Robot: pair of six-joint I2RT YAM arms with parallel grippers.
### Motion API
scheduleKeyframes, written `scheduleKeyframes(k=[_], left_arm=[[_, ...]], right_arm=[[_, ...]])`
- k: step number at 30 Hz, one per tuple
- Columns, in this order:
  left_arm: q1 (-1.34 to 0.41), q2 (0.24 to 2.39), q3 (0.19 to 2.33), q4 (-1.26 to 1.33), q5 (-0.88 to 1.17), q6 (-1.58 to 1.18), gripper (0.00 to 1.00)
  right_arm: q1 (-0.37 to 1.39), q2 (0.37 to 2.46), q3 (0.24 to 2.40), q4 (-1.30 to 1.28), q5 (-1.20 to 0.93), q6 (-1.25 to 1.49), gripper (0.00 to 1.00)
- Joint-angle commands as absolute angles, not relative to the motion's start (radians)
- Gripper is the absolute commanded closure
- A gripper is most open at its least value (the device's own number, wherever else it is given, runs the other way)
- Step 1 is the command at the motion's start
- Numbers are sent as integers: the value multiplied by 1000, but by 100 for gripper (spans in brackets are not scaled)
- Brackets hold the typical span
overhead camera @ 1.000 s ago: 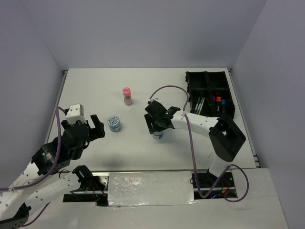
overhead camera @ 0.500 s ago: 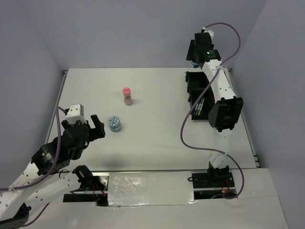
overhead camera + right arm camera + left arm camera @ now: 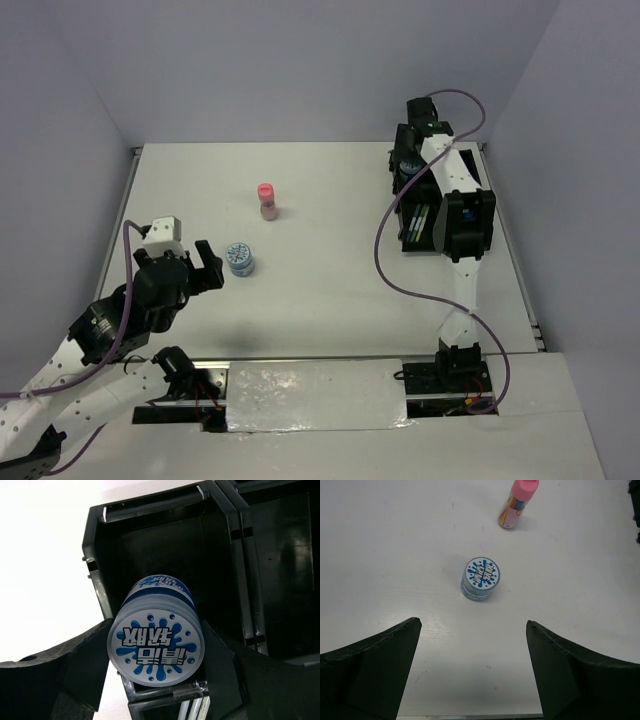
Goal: Sort the stationery into containers
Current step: Place the stationery in the storage box.
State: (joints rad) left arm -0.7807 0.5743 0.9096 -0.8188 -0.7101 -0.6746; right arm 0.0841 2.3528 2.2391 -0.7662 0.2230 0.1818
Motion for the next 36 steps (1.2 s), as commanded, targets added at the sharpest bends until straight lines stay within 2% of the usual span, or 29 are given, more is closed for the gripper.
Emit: scheduleKeyframes(k=[1, 3, 9, 16, 18, 21, 22, 24, 26, 27, 36], left_arm=[[-770, 584, 900, -775, -696, -641, 1], [-765, 583, 899, -773, -695, -640, 1], [-764, 586, 900, -773, -693, -638, 1], [-759, 595, 900, -765, -681, -630, 1], [-758, 594, 899, -765, -681, -630, 1], [-758, 594, 899, -764, -678, -629, 1], [-758, 592, 897, -764, -677, -629, 1], [-758, 594, 899, -762, -676, -627, 1], [-756, 598, 897, -761, -675, -626, 1], [-755, 600, 899, -761, -675, -626, 1], [-733, 607, 903, -778, -701, -649, 1]], right_arm=[[81, 2315, 2220, -701, 192, 166, 94], [78, 2328, 2226, -710, 190, 173, 82], [66, 2333, 2223, -746, 187, 183, 79], [54, 2287, 2175, -755, 178, 189, 61], [45, 2283, 2174, -767, 170, 196, 60], [37, 2270, 2171, -773, 169, 204, 52], [38, 2264, 2165, -772, 161, 201, 43], [38, 2253, 2166, -782, 158, 201, 36], [38, 2241, 2163, -785, 155, 201, 9], [37, 2229, 2164, -790, 155, 201, 0], [66, 2074, 2145, -812, 80, 207, 0]])
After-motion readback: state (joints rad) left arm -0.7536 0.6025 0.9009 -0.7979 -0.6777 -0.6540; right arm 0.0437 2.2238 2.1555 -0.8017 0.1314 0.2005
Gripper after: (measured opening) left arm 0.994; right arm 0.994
